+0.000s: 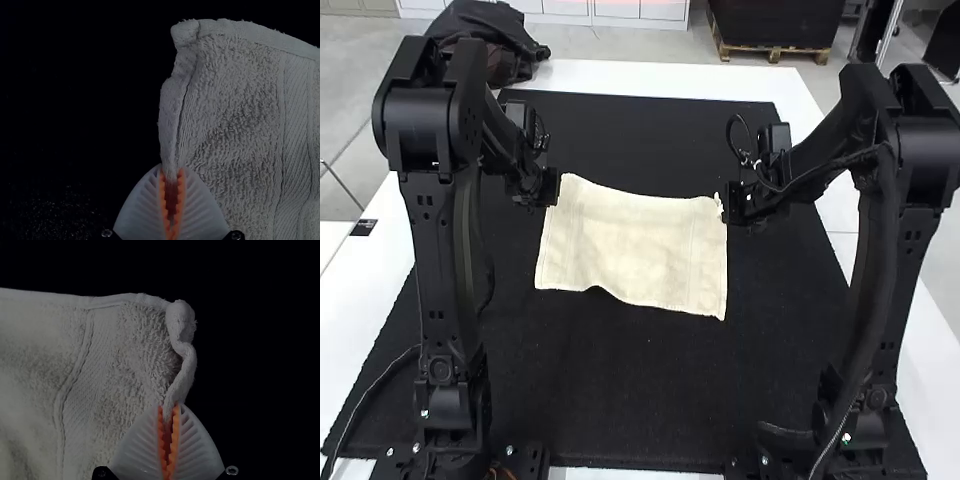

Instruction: Fold the towel.

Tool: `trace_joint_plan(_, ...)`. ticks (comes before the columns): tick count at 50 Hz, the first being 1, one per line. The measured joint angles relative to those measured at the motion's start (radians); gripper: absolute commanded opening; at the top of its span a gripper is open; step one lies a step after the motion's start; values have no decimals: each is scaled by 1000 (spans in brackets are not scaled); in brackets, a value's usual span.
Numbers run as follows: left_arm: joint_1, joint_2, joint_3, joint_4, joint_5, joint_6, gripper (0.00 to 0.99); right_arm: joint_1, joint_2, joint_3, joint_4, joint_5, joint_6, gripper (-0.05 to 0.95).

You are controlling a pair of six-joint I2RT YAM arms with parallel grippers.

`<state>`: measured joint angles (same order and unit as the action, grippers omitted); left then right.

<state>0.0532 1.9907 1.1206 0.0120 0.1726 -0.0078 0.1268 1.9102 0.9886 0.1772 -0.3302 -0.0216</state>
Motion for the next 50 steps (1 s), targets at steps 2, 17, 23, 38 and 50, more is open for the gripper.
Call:
trace_joint_plan(2, 0, -4, -1, -1, 2, 0, 26, 0, -13, 0, -8, -3, 0, -23)
trace_joint_plan(17, 15, -64, -12, -30, 46, 0, 26, -29, -90, -8, -69, -46, 3, -23)
trace_joint_plan(23, 38, -68, -12, -43, 72, 0, 26, -37, -106, -13, -92, -72, 3, -23)
trace_joint_plan(38, 70, -89, -12, -101, 121, 13, 26, -37, -144, -13, -146, -113, 3, -23)
trace_joint_plan(50, 76, -153, -12, -154, 142, 31, 26, -43, -209, -13, -206, -128, 3, -23)
